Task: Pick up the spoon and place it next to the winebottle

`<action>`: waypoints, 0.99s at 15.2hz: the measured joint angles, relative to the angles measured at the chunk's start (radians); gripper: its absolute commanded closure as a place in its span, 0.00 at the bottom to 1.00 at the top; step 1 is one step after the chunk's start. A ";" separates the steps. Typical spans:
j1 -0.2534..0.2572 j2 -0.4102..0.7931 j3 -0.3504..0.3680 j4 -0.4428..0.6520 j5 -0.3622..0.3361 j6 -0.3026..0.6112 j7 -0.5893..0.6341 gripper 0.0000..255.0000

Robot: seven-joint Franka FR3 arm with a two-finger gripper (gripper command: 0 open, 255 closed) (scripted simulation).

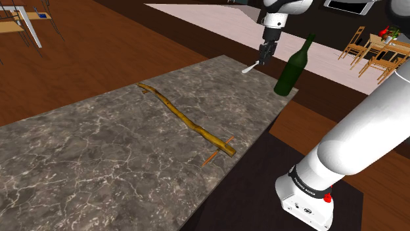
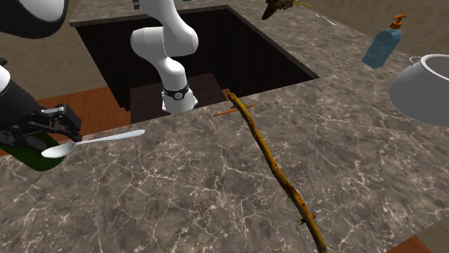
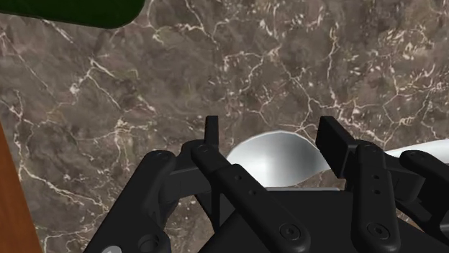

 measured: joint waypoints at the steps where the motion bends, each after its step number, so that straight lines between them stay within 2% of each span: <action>1: -0.001 0.005 -0.001 -0.008 0.001 0.012 -0.001 1.00; 15: -0.005 0.055 -0.005 -0.150 0.015 0.201 -0.006 1.00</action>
